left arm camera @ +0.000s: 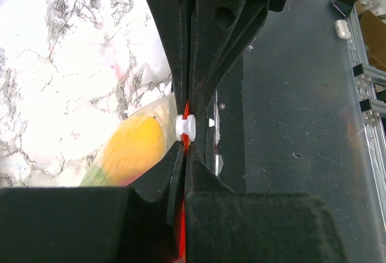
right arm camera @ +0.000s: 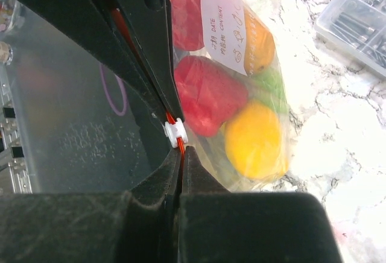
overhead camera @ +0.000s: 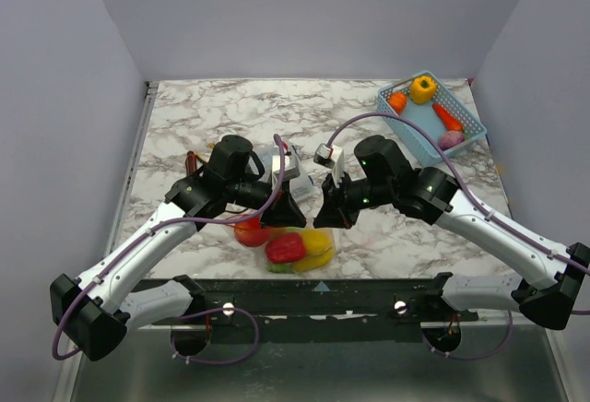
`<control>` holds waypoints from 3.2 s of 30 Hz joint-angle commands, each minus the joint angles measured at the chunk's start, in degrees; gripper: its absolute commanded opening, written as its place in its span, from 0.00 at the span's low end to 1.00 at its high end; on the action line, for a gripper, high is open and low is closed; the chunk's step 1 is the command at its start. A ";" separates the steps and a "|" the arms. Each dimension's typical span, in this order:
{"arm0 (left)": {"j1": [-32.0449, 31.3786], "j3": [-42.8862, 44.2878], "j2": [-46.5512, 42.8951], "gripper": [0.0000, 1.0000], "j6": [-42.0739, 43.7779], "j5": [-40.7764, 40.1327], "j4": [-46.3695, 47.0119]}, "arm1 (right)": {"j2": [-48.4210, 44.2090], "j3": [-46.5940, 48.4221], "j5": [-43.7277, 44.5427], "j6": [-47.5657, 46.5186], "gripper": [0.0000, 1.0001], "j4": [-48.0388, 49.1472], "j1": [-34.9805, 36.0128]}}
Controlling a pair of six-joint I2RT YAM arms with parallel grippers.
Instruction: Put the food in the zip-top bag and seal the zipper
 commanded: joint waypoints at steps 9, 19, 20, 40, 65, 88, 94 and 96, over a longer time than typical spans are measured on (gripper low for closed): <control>-0.22 -0.01 -0.52 0.49 -2.92 6.77 4.71 | 0.54 -1.07 -1.41 -2.22 0.00 0.84 0.25; -0.54 -1.33 2.79 0.56 -10.84 10.79 12.94 | 1.10 -0.31 -3.07 -2.40 0.00 1.82 0.24; -0.59 -1.28 3.18 0.55 -10.86 10.39 12.67 | 1.12 -0.22 -2.93 -2.34 0.00 1.91 0.22; -0.81 0.45 3.70 0.00 -5.98 7.45 6.68 | -3.03 -3.55 8.63 3.08 0.00 5.41 0.24; -0.11 4.26 2.85 0.00 -3.08 -14.59 -5.17 | -15.25 -13.59 60.68 21.22 0.00 -0.57 0.24; -0.15 -1.47 -5.83 0.17 -10.37 -24.24 -8.89 | -19.63 -16.54 70.63 23.40 0.00 -2.98 0.25; -0.16 3.68 -5.23 0.60 -12.46 -30.24 -5.86 | -16.01 -16.24 72.99 24.03 0.00 -3.13 0.18; -0.17 5.52 -5.98 0.68 -13.09 -35.00 -4.37 | -13.52 -15.63 74.18 24.81 0.00 -3.77 -0.41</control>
